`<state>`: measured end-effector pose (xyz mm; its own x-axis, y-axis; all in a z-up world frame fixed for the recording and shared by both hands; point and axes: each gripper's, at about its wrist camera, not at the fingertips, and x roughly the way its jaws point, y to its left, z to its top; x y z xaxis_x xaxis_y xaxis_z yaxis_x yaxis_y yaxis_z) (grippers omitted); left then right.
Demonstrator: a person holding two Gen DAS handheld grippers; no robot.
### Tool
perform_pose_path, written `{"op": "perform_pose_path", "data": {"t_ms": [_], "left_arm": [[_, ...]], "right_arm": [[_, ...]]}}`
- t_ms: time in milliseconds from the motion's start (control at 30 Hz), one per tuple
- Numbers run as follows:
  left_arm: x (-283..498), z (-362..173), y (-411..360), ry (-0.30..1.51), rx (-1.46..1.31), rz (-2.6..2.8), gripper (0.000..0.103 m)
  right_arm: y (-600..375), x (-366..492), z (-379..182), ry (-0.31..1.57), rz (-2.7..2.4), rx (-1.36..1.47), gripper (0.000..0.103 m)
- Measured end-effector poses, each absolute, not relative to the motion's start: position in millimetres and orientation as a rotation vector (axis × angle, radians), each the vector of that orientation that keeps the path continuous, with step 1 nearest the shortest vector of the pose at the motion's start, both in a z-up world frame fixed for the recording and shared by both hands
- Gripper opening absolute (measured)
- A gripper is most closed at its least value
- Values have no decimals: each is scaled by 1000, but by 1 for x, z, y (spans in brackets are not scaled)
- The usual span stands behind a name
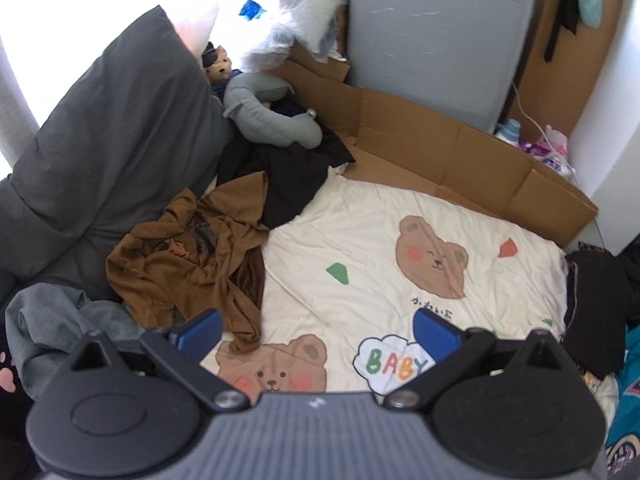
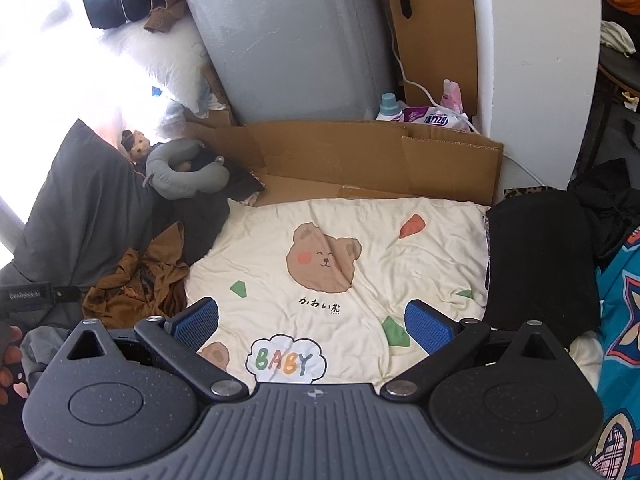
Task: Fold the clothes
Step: 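Move the left tool toward the brown T-shirt on the clothes pile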
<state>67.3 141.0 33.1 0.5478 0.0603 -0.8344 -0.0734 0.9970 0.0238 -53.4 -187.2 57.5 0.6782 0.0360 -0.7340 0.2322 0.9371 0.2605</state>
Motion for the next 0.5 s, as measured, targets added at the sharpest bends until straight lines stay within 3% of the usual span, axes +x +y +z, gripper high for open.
{"op": "perform_pose_path", "data": {"t_ms": [500], "left_arm": [[92, 4, 198, 992, -93, 131, 102]], "right_arm": [[-172, -3, 27, 810, -17, 356, 102]]}}
